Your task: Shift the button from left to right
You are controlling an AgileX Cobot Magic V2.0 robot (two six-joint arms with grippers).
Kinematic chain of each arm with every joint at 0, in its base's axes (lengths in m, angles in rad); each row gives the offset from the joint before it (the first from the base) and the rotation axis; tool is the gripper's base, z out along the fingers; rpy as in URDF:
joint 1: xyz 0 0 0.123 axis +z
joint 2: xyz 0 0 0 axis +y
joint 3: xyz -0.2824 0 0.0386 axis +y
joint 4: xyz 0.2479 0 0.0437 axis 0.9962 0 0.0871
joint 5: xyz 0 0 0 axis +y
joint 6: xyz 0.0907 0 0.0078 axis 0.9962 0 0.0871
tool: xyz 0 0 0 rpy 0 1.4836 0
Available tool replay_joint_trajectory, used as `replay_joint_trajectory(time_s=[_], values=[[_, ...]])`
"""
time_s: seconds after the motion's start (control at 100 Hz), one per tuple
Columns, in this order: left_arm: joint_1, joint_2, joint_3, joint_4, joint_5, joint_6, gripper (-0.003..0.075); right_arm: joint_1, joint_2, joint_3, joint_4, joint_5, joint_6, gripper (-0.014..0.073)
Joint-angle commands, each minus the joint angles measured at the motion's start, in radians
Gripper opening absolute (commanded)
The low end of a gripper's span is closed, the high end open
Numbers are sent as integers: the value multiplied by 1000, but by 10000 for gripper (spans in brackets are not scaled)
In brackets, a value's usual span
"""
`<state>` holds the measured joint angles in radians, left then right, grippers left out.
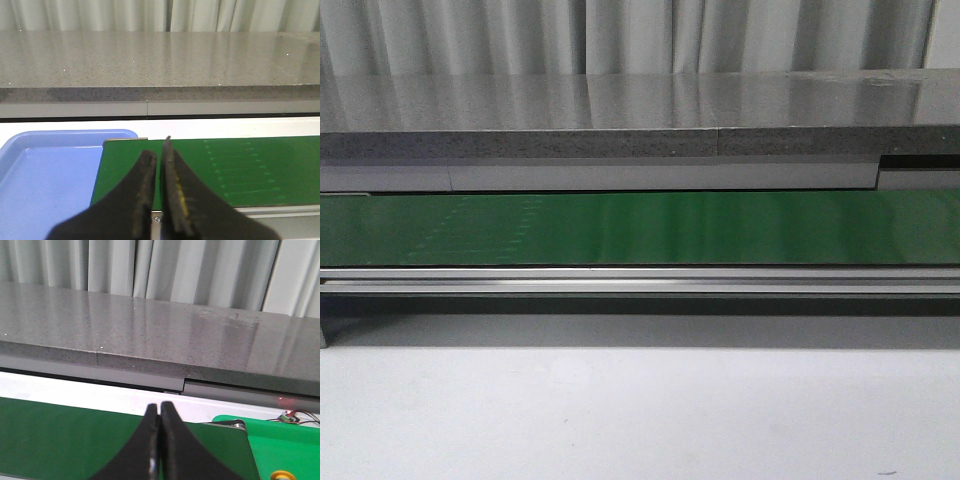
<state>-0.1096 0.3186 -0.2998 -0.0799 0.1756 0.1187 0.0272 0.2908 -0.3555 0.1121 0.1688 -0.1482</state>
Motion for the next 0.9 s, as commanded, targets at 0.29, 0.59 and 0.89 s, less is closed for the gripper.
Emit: replay_joint_trajectory(time_s=[0.29, 0.59, 0.89], values=[[-8, 7, -27, -8, -85, -1, 5, -4, -203, 138, -112, -24, 137, -68], [-8, 7, -27, -8, -85, -1, 5, -4, -317, 277, -112, -37, 159, -68], [-8, 7, -27, -8, -85, -1, 5, -4, -317, 358, -112, -123, 160, -68]])
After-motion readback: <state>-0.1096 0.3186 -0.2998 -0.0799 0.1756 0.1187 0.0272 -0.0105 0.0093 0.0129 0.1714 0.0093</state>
